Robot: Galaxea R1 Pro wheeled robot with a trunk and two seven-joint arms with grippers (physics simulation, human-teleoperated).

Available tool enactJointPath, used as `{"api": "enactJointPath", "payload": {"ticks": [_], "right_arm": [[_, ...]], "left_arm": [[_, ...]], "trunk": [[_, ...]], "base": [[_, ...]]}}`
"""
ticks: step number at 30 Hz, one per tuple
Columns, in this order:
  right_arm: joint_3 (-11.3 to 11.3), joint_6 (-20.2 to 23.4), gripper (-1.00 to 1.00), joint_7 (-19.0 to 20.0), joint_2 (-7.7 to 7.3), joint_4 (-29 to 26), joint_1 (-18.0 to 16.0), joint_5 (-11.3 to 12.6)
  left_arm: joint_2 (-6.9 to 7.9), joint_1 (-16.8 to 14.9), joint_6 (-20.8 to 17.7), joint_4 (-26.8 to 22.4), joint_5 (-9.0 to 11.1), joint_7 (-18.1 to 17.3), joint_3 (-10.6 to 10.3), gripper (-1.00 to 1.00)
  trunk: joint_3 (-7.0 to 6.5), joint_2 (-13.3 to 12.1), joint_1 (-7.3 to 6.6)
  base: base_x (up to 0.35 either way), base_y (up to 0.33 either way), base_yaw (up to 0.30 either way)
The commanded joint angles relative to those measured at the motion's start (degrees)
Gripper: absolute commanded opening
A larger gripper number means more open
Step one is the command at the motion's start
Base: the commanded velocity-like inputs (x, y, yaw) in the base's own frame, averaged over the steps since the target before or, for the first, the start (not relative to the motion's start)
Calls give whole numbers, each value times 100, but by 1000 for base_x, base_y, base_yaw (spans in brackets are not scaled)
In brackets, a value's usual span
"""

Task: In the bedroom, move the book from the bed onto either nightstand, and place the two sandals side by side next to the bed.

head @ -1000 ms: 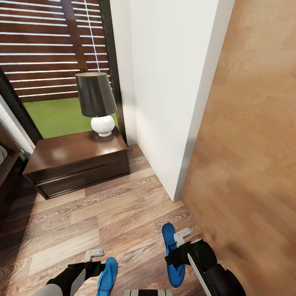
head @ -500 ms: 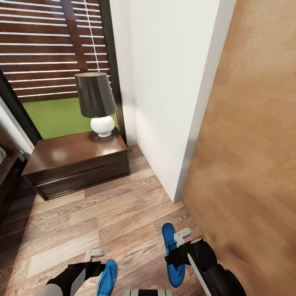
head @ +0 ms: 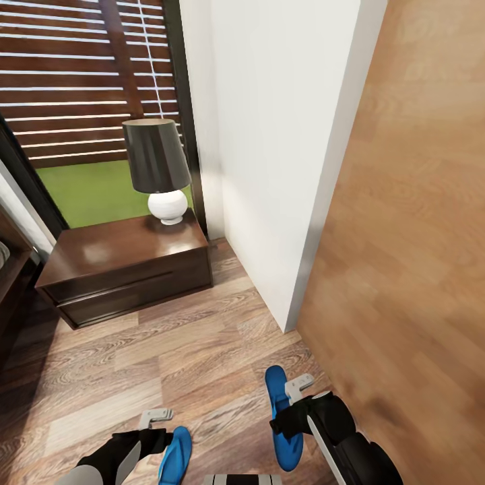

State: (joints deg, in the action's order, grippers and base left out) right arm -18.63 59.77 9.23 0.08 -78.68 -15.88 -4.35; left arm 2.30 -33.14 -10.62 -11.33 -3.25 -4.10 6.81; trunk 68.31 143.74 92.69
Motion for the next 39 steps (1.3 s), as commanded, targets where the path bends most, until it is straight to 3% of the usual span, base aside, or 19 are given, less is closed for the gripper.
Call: {"api": "enactJointPath", "payload": {"ticks": [1, 8, 27, 33, 39], "right_arm": [[0, 23, -100, 43, 1, -4, -3, -48], [0, 23, -100, 44, 1, 0, -3, -42], [0, 23, -100, 44, 1, -1, -3, -39], [0, 23, -100, 44, 1, -1, -3, -32], [0, 23, -100, 44, 1, 0, -3, -31]], "left_arm": [[-2, 0, -36, -12, -35, -29, 2, 100], [-2, 0, -31, -10, -25, -22, -162, 100], [-2, 2, 24, -10, -17, -20, -197, 100], [-2, 1, 25, -10, -17, -20, -197, 100], [0, 0, 19, -10, -17, -20, -197, 100]], "trunk": [[5, 2, -1], [5, 2, -1], [5, 2, -1], [137, 10, 14], [137, 10, 14]], "base": [[26, 0, 0], [44, 0, 0], [5, 0, 0], [0, 0, 0], [0, 0, 0]]}}
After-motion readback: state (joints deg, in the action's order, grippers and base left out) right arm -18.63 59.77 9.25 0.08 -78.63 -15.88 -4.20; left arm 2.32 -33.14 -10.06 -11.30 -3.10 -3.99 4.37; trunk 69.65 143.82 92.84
